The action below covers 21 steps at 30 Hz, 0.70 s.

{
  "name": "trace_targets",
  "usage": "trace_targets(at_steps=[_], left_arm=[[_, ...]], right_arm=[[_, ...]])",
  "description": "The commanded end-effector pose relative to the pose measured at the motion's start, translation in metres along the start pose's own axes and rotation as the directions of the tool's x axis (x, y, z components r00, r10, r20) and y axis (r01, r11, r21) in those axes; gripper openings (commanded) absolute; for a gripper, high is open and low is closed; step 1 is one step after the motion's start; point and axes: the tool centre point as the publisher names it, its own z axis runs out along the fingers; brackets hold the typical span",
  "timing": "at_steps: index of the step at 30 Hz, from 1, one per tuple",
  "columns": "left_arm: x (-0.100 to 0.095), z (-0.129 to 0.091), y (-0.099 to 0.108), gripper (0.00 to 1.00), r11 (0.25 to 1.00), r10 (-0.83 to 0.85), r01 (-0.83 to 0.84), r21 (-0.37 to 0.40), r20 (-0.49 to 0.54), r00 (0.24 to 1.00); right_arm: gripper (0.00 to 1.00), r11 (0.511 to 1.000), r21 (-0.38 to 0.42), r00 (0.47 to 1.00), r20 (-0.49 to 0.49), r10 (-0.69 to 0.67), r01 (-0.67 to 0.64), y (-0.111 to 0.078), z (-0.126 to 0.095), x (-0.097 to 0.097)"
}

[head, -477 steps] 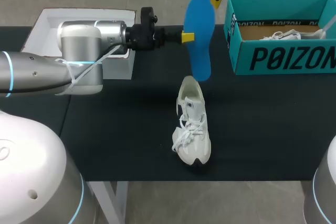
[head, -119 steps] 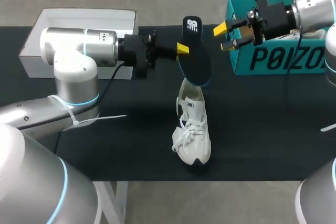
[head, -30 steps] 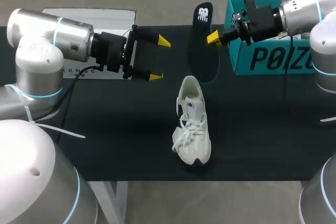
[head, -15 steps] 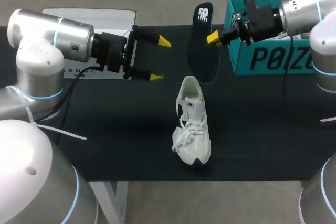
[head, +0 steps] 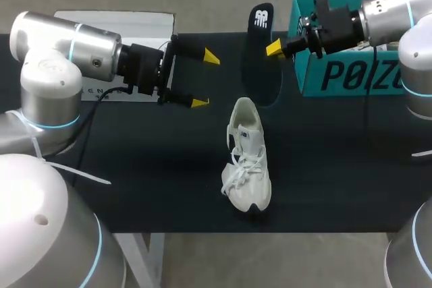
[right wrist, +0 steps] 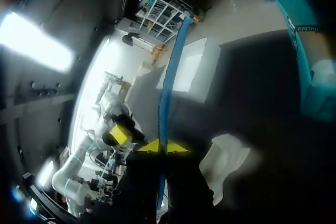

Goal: Take the shoe out of the shoebox, open the shoe tongue, remove and reinsert the insole, then place the shoe into the shoebox

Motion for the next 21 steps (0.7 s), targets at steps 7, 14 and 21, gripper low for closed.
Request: trace_targets(at_steps=[7,14,21], left_arm=[[0.006,-0.028,-0.018,1.00,0.973,-0.227,0.215,-0.080,-0.185,0.956],[0.023,-0.042,-0.025,1.00,0.930,-0.363,0.339,-0.141,-0.209,0.908],[0.050,-0.063,-0.027,1.00,0.881,-0.466,0.433,-0.190,-0.203,0.861]], right_arm=[[0.00,1.000,0.001,1.000,0.005,0.002,-0.002,0.000,0.001,0.001],[0.00,1.000,0.001,1.000,0.005,0.002,-0.002,0.000,0.001,0.001],[0.00,1.000,0.001,1.000,0.005,0.002,-0.002,0.000,0.001,0.001]])
